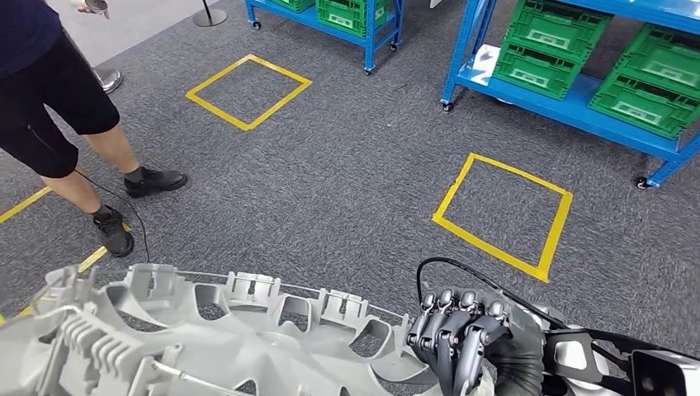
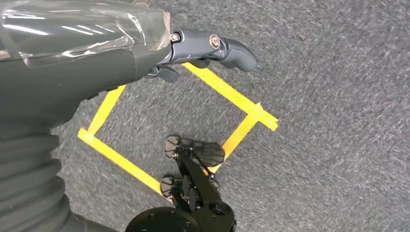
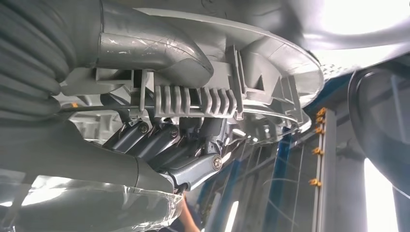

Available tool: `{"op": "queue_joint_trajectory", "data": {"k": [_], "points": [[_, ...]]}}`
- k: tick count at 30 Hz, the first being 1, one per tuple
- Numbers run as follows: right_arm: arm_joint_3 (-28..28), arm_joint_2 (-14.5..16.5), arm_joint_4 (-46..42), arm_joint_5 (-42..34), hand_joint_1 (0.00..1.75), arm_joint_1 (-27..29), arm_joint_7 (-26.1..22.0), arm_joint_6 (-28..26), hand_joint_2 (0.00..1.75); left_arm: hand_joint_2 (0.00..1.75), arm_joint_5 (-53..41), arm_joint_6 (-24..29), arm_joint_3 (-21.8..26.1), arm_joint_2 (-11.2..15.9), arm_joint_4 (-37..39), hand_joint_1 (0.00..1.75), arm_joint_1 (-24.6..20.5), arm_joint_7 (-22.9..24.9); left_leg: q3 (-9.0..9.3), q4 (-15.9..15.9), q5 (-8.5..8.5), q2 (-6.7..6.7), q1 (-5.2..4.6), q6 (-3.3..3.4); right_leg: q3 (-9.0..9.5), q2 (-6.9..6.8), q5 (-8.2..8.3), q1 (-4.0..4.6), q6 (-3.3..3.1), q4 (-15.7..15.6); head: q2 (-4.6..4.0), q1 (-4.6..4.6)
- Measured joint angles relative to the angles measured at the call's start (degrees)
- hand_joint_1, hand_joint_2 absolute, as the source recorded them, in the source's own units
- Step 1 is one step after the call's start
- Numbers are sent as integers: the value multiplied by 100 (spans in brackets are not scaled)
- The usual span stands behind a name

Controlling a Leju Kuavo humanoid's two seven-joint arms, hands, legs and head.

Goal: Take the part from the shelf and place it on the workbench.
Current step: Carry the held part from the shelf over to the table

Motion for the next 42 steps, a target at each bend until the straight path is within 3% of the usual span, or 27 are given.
{"op": "queue_joint_trajectory", "data": {"k": [1,2,4,6,7,8,10,12,15,17,19,21,22,23,25,26,28,30,32,34,36,37,38,39,41,42], "points": [[-2,-4,32,36,169,12,-102,28,175,175,93,-55,1,4,-25,0,17,9,-112,187,-96,37,-1,-70,164,20,164,-20,-47,-380,0,-21],[-4,-5,68,69,169,17,-167,52,175,175,176,-96,1,11,-50,0,29,28,-255,437,-228,183,12,-122,176,-105,163,-13,-112,-376,0,-41],[-8,-8,123,93,169,17,-220,63,175,175,228,-115,1,23,-65,0,17,37,-645,1213,-582,496,39,-185,192,-279,150,0,-163,-383,0,-75],[-10,-10,169,104,169,17,-245,63,175,175,250,-114,1,25,-66,0,12,39,-911,1711,-715,583,66,-208,195,-427,136,22,-178,-382,0,-75],[-10,-10,190,112,169,17,-252,63,175,175,268,-113,0,23,-66,0,14,37,-893,1656,-636,598,71,-207,198,-496,129,28,-182,-382,0,-76],[-10,-11,210,121,169,16,-260,64,175,175,289,-117,-1,24,-66,0,16,31,-738,1347,-464,627,71,-195,205,-563,122,36,-181,-382,0,-76],[-10,-11,234,137,169,11,-275,72,175,175,304,-143,-4,31,-64,0,9,4,-284,501,-138,822,35,-138,230,-679,104,56,-163,-391,0,-72],[-3,-12,258,147,169,-2,-287,102,175,175,283,-174,-6,29,-56,0,-10,-28,-47,45,-34,983,-22,-74,256,-776,87,75,-123,-406,0,-73],[26,-1,315,152,169,-44,-296,155,175,175,236,-178,-2,27,-40,0,-20,-44,-9,-53,-7,854,-33,-3,308,-906,68,75,-36,-449,0,-78],[55,7,356,150,169,-82,-295,164,175,175,215,-192,-1,19,-33,0,-25,-45,93,-179,69,710,4,60,233,-701,-78,72,-28,-214,-1,-62],[85,-3,403,143,169,-91,-309,164,175,175,246,-244,-1,9,-23,0,-36,-36,135,-234,117,557,17,101,-114,-376,-383,59,-69,524,-2,-28],[112,-14,446,139,169,-84,-333,164,175,175,290,-300,-1,6,-16,0,-37,-21,128,-230,124,390,13,110,-490,-268,-573,50,-52,1209,-2,-11],[126,-17,464,142,169,-82,-342,164,175,175,303,-314,-1,4,-13,0,-34,-17,131,-227,123,300,14,109,-547,-257,-533,43,-9,1255,-2,-11],[136,-21,480,146,169,-83,-346,165,175,175,309,-321,-1,3,-9,0,-31,-16,135,-216,119,206,16,103,-486,-243,-397,29,50,1050,-2,-10],[148,-29,505,157,169,-87,-350,166,175,175,321,-333,-1,2,-4,0,-27,-15,116,-156,95,28,19,67,-153,-63,-8,-19,151,210,-2,-4],[151,-32,512,160,169,-90,-351,166,175,175,326,-339,-2,2,-3,0,-24,-16,86,-108,74,-47,13,36,-14,34,138,-38,147,-129,-2,-3],[157,-33,518,160,169,-94,-355,164,175,175,341,-353,-1,3,-1,0,-6,-21,11,-43,48,-157,13,-32,83,133,245,-28,65,-377,-2,-3],[162,-32,518,160,169,-106,-354,163,175,175,357,-368,2,4,-1,0,32,-27,-45,-22,39,-193,40,-94,95,22,262,-5,-29,-381,-2,-4],[166,-27,514,150,169,-120,-329,161,175,175,381,-380,2,2,-3,0,55,-28,-173,212,-103,86,45,-153,124,-103,263,-17,-114,-407,-2,-21],[169,-24,509,125,169,-124,-283,156,175,175,403,-385,1,2,-4,0,44,-28,-510,897,-452,446,57,-204,147,-248,242,-3,-181,-415,-2,-39],[178,-23,507,111,169,-124,-244,150,175,175,411,-385,1,2,0,0,41,-24,-893,1622,-719,545,98,-242,156,-402,224,20,-202,-413,-2,-40],[185,-23,507,110,169,-124,-228,147,175,175,414,-385,1,1,3,0,46,-20,-959,1729,-709,562,113,-253,161,-478,215,25,-201,-412,-2,-40],[191,-23,507,108,169,-124,-214,144,175,175,414,-383,1,0,5,0,51,-16,-894,1589,-593,586,124,-258,171,-549,204,27,-194,-412,-2,-41],[197,-24,507,105,169,-125,-202,141,175,175,414,-382,1,2,7,0,52,-14,-710,1237,-413,644,128,-256,187,-616,190,27,-180,-412,-2,-41],[204,-25,505,97,169,-131,-186,132,175,175,409,-378,-1,7,7,0,46,-13,-248,410,-102,891,107,-225,228,-733,153,53,-131,-411,-2,-40],[206,-26,504,94,169,-136,-181,126,175,175,406,-378,-2,8,8,0,40,-15,-111,163,-30,977,89,-202,245,-785,134,69,-100,-410,-2,-35]]}}
